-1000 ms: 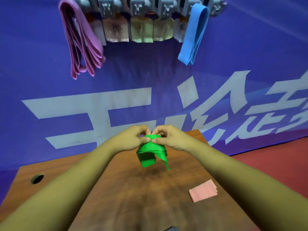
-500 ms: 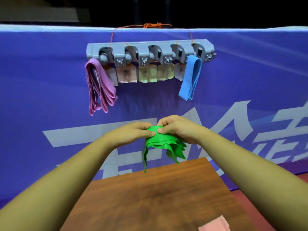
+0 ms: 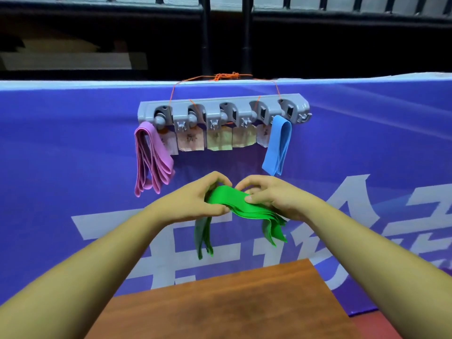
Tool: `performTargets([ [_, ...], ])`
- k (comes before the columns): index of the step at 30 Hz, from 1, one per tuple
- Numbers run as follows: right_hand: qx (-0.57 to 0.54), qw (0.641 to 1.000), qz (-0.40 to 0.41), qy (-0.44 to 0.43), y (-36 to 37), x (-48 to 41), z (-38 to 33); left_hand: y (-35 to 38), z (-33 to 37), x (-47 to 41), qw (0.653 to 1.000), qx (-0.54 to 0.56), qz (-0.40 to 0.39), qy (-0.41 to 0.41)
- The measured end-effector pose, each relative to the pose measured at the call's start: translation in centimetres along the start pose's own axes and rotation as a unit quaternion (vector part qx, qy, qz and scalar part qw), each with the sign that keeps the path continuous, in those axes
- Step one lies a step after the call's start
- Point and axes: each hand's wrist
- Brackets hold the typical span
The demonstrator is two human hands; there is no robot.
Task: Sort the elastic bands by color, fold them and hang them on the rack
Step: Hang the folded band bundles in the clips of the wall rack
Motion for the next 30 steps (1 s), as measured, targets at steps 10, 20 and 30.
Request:
performTargets([
  [10,0.157,0.981,0.03,-0.109,2.7,-0.1,-2.1,-3.3,2.4,-0.9,0.996,-0.072,0.042,-0.027],
  [20,0.321,0.909,0.168,-0.206,3.9,-1.3,-3.0,-4.4,2.2,-2.0,0.991,-0.062,0.112,-0.05],
  [30,0.393,0.841,0.25,-0.276,1.4,-3.2,-6.5,-6.4,3.3,-3.6,0.957,-0.235,0.171,0.019],
])
Point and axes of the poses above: each hand's wrist, its own x-axis away from the middle knuckle, its own y-axis out of the palm, z = x × y, and after that the axes turned 12 degrees about -x, right-handed
